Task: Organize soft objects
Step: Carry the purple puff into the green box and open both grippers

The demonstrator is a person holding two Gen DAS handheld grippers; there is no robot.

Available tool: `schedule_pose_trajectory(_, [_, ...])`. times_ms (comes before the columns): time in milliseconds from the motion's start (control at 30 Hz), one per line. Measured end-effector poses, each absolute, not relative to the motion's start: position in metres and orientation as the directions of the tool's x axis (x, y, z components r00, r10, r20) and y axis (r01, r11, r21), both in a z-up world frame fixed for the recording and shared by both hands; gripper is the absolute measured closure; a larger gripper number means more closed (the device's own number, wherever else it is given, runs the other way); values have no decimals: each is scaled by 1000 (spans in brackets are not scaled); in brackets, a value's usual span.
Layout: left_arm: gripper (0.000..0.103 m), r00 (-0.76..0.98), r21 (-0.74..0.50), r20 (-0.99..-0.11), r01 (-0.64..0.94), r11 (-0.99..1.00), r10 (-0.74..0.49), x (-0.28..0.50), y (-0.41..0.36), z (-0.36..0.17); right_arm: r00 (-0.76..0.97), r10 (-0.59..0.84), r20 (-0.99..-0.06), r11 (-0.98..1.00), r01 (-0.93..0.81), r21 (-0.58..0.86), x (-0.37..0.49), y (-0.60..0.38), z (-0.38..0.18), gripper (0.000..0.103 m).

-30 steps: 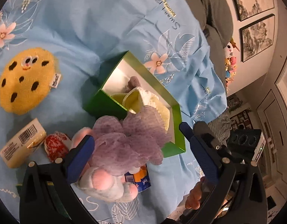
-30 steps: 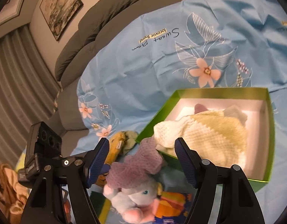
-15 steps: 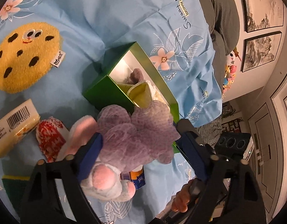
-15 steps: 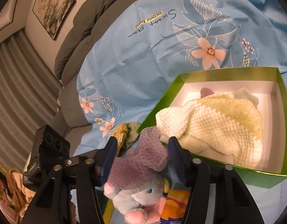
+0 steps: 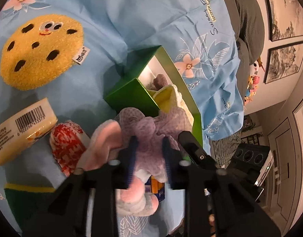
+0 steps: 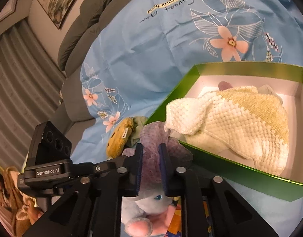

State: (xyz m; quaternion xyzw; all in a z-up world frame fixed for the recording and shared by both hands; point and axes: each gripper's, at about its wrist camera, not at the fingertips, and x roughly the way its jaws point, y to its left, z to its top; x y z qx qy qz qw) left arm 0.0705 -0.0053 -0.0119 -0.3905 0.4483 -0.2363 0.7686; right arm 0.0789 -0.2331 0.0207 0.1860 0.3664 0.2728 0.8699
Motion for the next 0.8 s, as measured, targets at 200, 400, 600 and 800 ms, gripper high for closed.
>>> schedule_pose_trajectory(200, [90, 531, -818, -467, 45, 574, -707, 61, 1, 1, 575, 630, -522, 768, -362, 528, 78, -232, 23, 91])
schedule_pose_trajectory(400, [90, 591, -790, -418, 138, 597, -690, 45, 0, 37, 603, 660, -448, 742, -431, 513, 62, -227, 49, 91])
schedule_pose_trajectory(600, [90, 627, -758, -351, 246, 604, -696, 37, -12, 75, 663, 667, -340, 731, -494, 471, 40, -232, 89, 91])
schedule_pose_trajectory(800, [90, 584, -699, -405, 299, 650, -704, 65, -55, 94, 722, 638, -269, 743, -484, 463, 36, -247, 108, 91])
